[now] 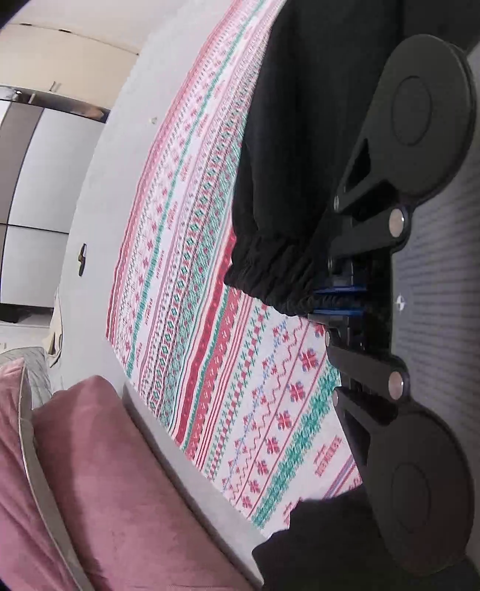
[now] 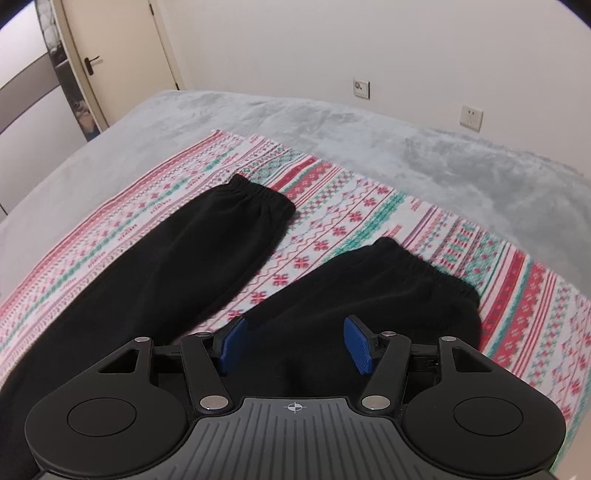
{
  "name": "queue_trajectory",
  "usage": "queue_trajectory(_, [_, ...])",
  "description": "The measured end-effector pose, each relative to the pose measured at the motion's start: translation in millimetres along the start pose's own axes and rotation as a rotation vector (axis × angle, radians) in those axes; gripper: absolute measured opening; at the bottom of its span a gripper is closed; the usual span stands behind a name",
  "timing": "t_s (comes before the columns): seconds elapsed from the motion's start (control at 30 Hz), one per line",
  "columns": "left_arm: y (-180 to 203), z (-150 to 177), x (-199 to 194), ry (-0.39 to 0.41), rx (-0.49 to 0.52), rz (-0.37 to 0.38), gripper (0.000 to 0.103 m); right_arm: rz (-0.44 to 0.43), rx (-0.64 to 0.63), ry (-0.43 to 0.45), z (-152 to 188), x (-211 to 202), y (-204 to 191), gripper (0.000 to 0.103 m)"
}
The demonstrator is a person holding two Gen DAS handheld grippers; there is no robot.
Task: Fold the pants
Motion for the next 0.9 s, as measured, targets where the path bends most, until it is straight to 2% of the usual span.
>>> queue_trajectory(0.13, [-3.5, -6.4, -10.1, 0.040, -0.008, -0.025, 0.032, -0.020, -0.021, -0.018, 5.8, 1.0, -10.5, 0.059])
queue_trajectory(0.2, [-2.4, -3.0, -3.2, 0.018, -0.016, -0.025, 0.033, -0.021, -0.018, 0.000, 5.6, -2.7, -11.0, 0.059])
queue_trajectory(0.27, [9.6, 5.1, 12.3, -0.023, 0.043, -0.033, 0.041, -0.014, -0.011, 0.019, 3.6, -5.4, -9.4, 0.059])
queue_trajectory(0.33, [21.7, 9.4, 14.7, -0.014, 0.131, -0.086, 0.049, 0.001, -0.010, 0.021, 1.3, -3.5, -6.7, 0.059])
queue_trajectory(0.37, [21.4, 5.4, 11.5, -0.022, 0.125, -0.084, 0.056, 0.007, -0.007, 0.015, 0.4, -1.3, -5.7, 0.059])
queue_trajectory(0.43, [11.4, -2.5, 2.9, -0.030, 0.042, -0.050, 0.066, 0.011, 0.011, -0.001, -1.3, 3.6, -2.9, 0.059])
queue_trajectory(0.5, [-1.2, -10.8, -7.0, -0.004, -0.045, -0.029, 0.068, 0.009, 0.042, -0.016, -4.1, 7.5, 1.1, 0.059])
queue_trajectory(0.57, [-9.9, -18.8, -13.3, 0.027, -0.088, -0.015, 0.077, 0.002, 0.084, -0.022, -7.6, 9.6, 4.0, 0.059])
queue_trajectory(0.63, [-15.4, -25.6, -15.4, 0.045, -0.143, 0.018, 0.078, 0.000, 0.120, -0.016, -12.3, 12.7, 3.7, 0.059])
queue_trajectory(0.8, [-7.1, -40.3, -5.5, 0.041, -0.259, 0.155, 0.081, 0.004, 0.144, -0.023, -20.0, 29.6, -12.0, 0.059])
queue_trajectory(0.9, [6.8, -48.4, 0.4, 0.044, -0.276, 0.205, 0.091, 0.003, 0.138, -0.017, -23.5, 35.8, -25.2, 0.059])
Point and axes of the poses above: each gripper's, at about its wrist camera, not at the fingertips, and x roughly the way its jaws point, y to its right, z to its underside, the point moved 2 cm from there along x, roughly the way its jaws point, and after that the axes turned 9 degrees about x, right-handed, at the moved point
